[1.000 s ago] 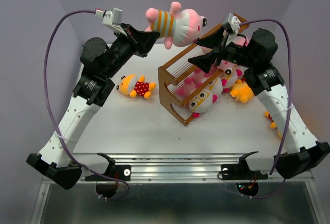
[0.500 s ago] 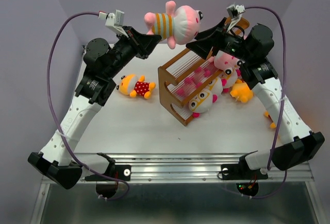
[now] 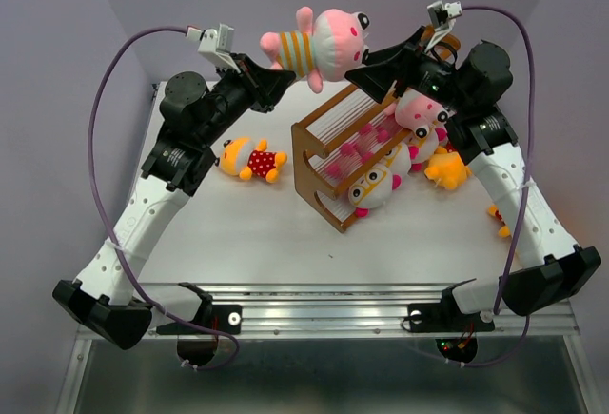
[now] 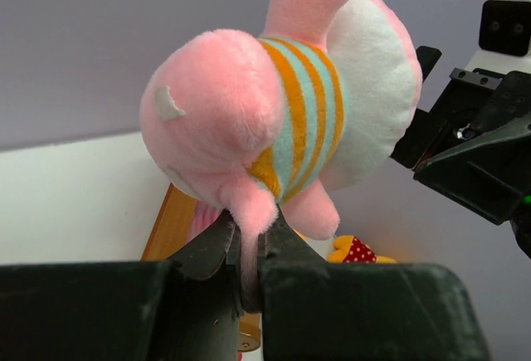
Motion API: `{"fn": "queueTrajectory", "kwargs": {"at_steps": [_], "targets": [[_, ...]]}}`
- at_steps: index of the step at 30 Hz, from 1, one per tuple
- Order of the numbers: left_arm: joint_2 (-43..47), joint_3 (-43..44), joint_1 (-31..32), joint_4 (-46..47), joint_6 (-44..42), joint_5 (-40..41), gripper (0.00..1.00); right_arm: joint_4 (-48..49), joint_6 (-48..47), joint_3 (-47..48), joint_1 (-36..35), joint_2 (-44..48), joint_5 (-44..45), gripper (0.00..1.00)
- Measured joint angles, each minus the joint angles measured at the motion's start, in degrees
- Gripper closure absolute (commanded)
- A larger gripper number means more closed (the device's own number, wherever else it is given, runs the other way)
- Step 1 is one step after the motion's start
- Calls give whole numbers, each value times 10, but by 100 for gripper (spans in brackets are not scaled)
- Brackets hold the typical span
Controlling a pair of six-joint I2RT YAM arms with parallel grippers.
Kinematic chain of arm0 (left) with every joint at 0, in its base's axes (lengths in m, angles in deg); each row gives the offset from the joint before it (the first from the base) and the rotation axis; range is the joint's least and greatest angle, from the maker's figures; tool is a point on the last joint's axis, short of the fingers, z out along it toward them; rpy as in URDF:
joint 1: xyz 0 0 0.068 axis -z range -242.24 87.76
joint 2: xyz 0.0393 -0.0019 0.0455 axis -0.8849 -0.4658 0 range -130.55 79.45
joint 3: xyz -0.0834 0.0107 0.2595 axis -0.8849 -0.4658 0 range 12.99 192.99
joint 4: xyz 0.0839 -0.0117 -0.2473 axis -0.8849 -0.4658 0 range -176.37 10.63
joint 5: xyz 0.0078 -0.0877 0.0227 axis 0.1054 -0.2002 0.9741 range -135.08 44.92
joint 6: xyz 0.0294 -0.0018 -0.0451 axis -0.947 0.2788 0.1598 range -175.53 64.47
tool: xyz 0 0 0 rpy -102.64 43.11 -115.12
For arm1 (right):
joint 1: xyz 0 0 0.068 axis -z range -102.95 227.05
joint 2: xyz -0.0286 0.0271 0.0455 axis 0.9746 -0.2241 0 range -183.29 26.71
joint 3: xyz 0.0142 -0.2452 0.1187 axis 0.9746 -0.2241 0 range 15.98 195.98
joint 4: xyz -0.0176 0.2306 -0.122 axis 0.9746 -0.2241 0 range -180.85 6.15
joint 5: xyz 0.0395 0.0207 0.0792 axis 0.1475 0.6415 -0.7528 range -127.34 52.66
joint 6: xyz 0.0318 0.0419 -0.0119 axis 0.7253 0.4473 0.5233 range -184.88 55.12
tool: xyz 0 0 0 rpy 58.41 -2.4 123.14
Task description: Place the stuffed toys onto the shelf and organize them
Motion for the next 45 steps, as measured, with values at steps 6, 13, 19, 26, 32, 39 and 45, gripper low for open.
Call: {"fn": "queueTrajectory", "kwargs": {"at_steps": [6, 13, 19, 26, 32, 39, 45], "targets": [[1, -3, -2, -6, -4, 0, 100, -56, -35, 41, 0, -13, 23, 0], [4, -3, -9, -6, -3, 0, 100, -125, -100, 65, 0, -15, 45, 0], [14, -6, -19, -19, -4, 1, 100, -195, -178, 69, 0, -15, 64, 0], [29, -14, -31, -17, 0, -2, 100, -206, -151, 67, 0, -15, -1, 0], [29, -16, -31, -18, 5, -12, 100, -145, -49, 48, 0, -18, -50, 0], [29, -24, -33, -15, 12, -17, 100, -100, 18, 54, 0, -52, -60, 1], [29, -25, -34, -14, 17, -26, 100, -98, 18, 84, -7, -85, -39, 7]]}}
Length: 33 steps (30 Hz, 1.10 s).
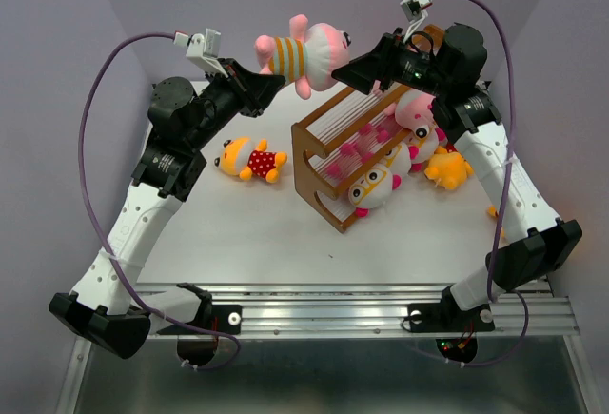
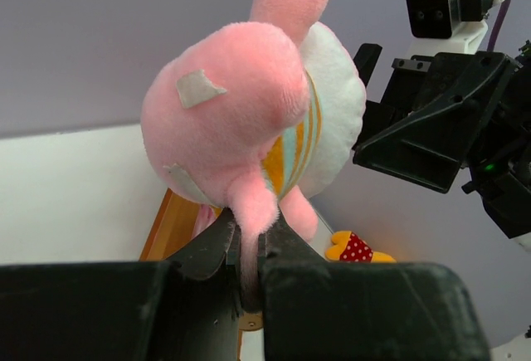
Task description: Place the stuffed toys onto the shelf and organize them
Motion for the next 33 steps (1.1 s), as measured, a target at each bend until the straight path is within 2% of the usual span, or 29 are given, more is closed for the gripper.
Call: {"fn": "queueTrajectory", "kwargs": {"at_steps": [3, 5, 6, 7, 8, 9, 13, 16, 17, 18, 19, 20, 22, 24, 26, 30, 33], "targets": [[0, 0, 0, 1, 3, -3, 100, 0, -6, 11, -3, -7, 12, 12], [-1, 0, 0, 1, 5, -5, 100, 0, -9, 14, -4, -9, 17, 25], [-1, 0, 0, 1, 5, -6, 100, 0, -12, 18, -4, -11, 19, 32], [-2, 0, 0, 2, 6, -6, 100, 0, -14, 23, -5, -14, 19, 47], [-2, 0, 0, 4, 6, -7, 100, 2, -16, 27, -5, -17, 20, 54], [-4, 0, 0, 6, 7, -8, 100, 4, -16, 30, -5, -19, 19, 67], [-11, 0, 0, 13, 10, -12, 100, 22, -11, 29, -8, -23, 13, 99], [-18, 0, 0, 18, 12, -11, 100, 40, -5, 23, -8, -23, 9, 100], [-19, 0, 0, 19, 12, -11, 95, 42, -4, 21, -8, -23, 9, 100], [-21, 0, 0, 21, 13, -11, 87, 46, -4, 17, -8, -22, 10, 100], [-22, 0, -1, 21, 14, -11, 62, 48, -4, 7, -8, -18, 10, 100], [-23, 0, -1, 21, 15, -11, 49, 50, -4, -3, -8, -13, 12, 100], [-26, 1, -3, 21, 19, -12, 31, 52, -3, -29, -7, 4, 18, 99], [-29, 3, -5, 19, 19, -13, 23, 50, -1, -55, 2, 27, 24, 100], [-28, 5, -5, 20, 15, -12, 20, 50, 5, -81, 27, 65, 31, 100], [-16, 6, -10, 14, -7, -1, 19, 55, 12, -146, 94, 154, 42, 100], [11, 6, -28, -2, -31, 24, 17, 36, 1, -198, 135, 239, 82, 100]]}}
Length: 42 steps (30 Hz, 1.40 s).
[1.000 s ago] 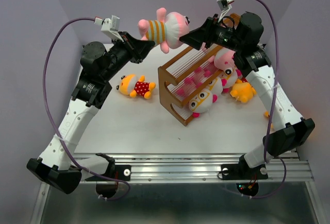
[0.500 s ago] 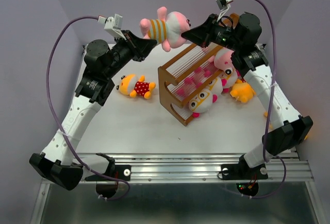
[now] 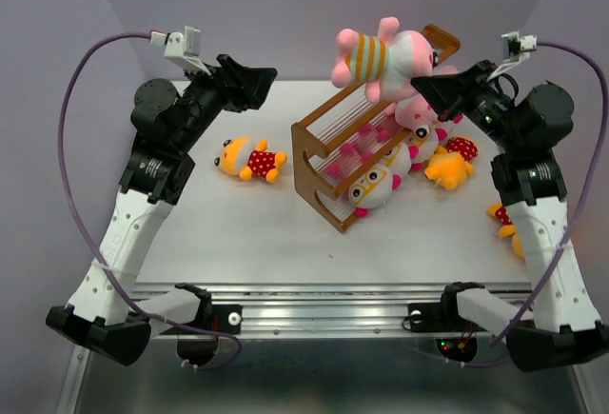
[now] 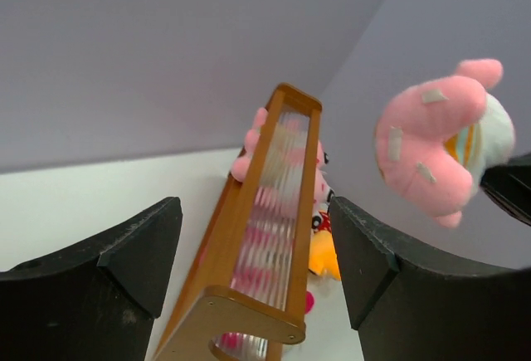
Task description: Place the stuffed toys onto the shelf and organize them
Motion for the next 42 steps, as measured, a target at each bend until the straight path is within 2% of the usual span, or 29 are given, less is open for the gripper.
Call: {"fn": "queueTrajectory", "kwargs": {"at_steps": [8, 14, 21, 25, 30, 42], "targets": [[82, -17, -17, -15, -53, 54, 16, -174, -74, -29, 5, 144, 155, 99], [99, -57, -25, -17, -64, 67, 16, -286, -81, -47, 20, 155, 312, 99], [94, -89, -29, -47, -66, 71, 16, -376, -62, -114, 34, 145, 401, 99], [98, -95, -32, -50, -66, 72, 15, -400, -42, -148, 34, 144, 387, 100], [104, -109, -32, -52, -61, 75, 16, -397, -28, -167, 34, 134, 315, 99], [107, -115, -32, -52, -42, 82, 16, -294, 34, -194, 25, 50, 207, 99]]}}
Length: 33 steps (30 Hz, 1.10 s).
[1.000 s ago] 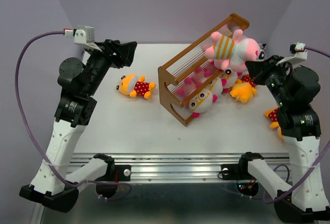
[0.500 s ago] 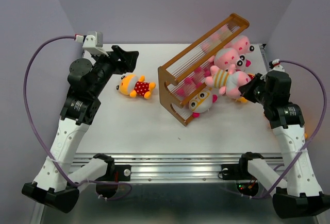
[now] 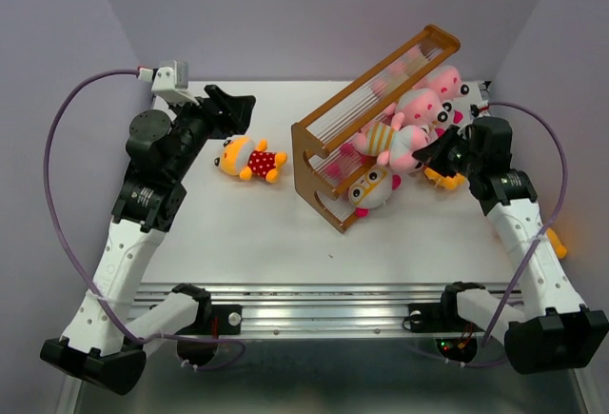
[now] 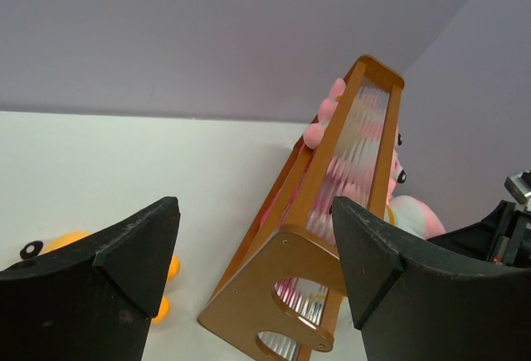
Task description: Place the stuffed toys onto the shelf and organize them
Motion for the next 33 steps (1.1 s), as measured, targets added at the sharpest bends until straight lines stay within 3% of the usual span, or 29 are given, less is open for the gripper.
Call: {"fn": "queueTrajectory", "kwargs": {"at_steps": [14, 21, 28, 31, 33], "targets": [[25, -9, 0, -2, 15, 18, 16, 108, 104, 8, -98, -103, 58, 99], [37, -17, 0, -8, 19, 26, 16, 126, 127, 40, -104, -135, 101, 94], [40, -21, -1, -11, 19, 31, 15, 127, 136, 47, -104, -140, 127, 77], [40, -22, -1, -12, 19, 32, 15, 127, 138, 47, -104, -140, 130, 66], [40, -22, -1, -12, 19, 32, 16, 127, 137, 47, -104, -140, 131, 54]]}}
